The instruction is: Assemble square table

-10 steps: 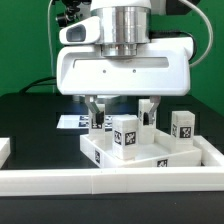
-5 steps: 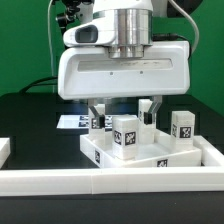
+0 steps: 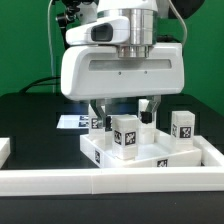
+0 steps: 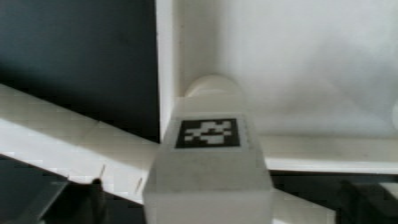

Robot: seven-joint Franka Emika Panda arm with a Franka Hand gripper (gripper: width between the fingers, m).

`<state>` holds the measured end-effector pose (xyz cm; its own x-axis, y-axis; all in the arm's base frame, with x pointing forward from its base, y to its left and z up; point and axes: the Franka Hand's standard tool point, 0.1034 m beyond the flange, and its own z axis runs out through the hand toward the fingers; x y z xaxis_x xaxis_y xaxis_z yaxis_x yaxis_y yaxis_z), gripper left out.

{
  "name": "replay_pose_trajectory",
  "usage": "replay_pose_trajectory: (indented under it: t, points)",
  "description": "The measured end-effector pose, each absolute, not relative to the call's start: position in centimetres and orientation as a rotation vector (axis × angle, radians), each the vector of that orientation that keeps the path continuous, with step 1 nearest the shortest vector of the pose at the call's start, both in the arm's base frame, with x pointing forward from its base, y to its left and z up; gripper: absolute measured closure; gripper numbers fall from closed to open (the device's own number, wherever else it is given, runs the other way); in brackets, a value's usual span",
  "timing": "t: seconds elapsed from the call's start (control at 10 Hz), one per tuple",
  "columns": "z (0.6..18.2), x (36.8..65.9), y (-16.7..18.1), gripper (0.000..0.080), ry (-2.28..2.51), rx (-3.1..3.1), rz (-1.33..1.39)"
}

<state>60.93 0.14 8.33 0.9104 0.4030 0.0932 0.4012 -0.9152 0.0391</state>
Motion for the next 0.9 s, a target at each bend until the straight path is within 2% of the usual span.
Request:
replay_pose_trajectory:
  t: [0.1,0.3,0.7,0.9]
  points:
    - [8.29,60.91,0.07,0.0181,0.640,3.052,0.154]
    - [8.26,60.90,0.05,0.0512,0.599,3.062,0.154]
    - [8.25,61.15,-0.69,0.0510,0.333,3.108,0.160]
    - [8.22,61.24,-0.92,0.0510,-0.079,3.142,0.173]
